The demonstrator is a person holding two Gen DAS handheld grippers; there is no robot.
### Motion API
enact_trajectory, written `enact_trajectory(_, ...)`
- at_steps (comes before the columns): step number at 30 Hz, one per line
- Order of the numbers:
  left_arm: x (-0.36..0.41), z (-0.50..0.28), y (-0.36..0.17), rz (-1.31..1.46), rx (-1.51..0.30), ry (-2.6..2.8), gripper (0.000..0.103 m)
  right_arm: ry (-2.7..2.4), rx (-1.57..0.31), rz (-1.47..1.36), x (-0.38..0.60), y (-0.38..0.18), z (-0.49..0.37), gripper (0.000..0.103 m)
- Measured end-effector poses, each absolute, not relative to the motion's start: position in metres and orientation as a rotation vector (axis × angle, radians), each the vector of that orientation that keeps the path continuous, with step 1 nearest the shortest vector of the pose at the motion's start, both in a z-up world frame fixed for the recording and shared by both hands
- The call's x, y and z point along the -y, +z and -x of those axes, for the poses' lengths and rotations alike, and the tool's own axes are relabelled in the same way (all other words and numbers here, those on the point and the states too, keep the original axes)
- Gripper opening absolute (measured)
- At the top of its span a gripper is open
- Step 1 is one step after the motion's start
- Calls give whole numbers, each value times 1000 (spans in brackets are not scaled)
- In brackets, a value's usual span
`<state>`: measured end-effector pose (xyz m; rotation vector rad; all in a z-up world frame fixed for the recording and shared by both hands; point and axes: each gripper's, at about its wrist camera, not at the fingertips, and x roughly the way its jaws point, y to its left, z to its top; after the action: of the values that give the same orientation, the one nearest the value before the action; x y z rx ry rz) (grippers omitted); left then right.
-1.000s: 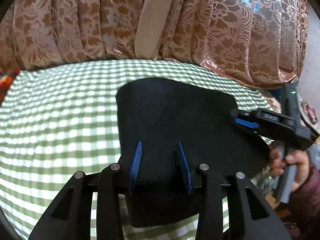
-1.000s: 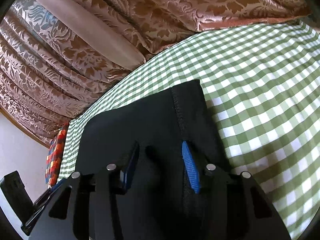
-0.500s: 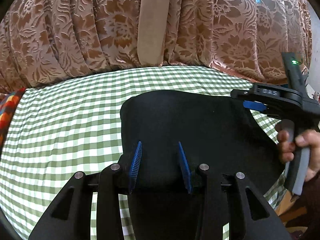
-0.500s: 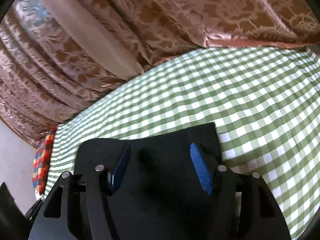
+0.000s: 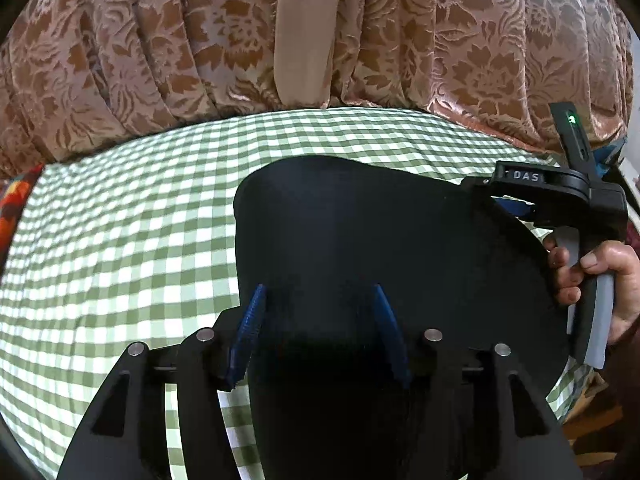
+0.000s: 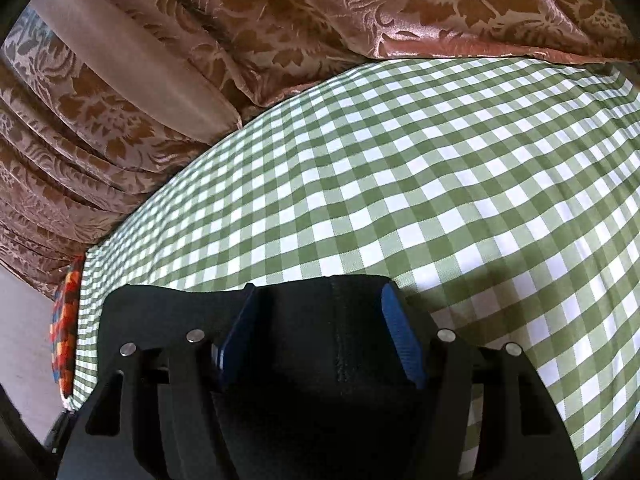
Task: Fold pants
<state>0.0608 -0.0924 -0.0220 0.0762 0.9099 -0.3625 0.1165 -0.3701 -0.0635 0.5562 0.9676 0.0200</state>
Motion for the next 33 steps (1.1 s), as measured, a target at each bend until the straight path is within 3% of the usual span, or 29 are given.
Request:
enact_trajectory(2,86,-61,-20,-49,-909,-364,57,15,-985,-580,374,-64,-114,77)
enact_trajectory(17,14,-54,-23,95,-914,-236,59,82,-933,-694,436,-51,-28,84)
enact_trajectory(21,-12,-46,-36,163,-953,-192,59,162,-933,-715,440,-48,3,75)
enact_trajectory(27,-34,-35,-42,319,-972,-219,59,267,-955,-677,415,-42,21,72)
enact_trajectory(28,-31,-32,-40,319,-964,-218,59,261,-966,-647,408,-42,21,68)
enact_trajectory(30,-26,-29,-36,312,-949,-242,59,236,-1017,-571,397,-46,22,43)
enact_trajectory(33,-13,-24,-31,296,-931,-296,64,202,-1019,-514,393,-53,27,42)
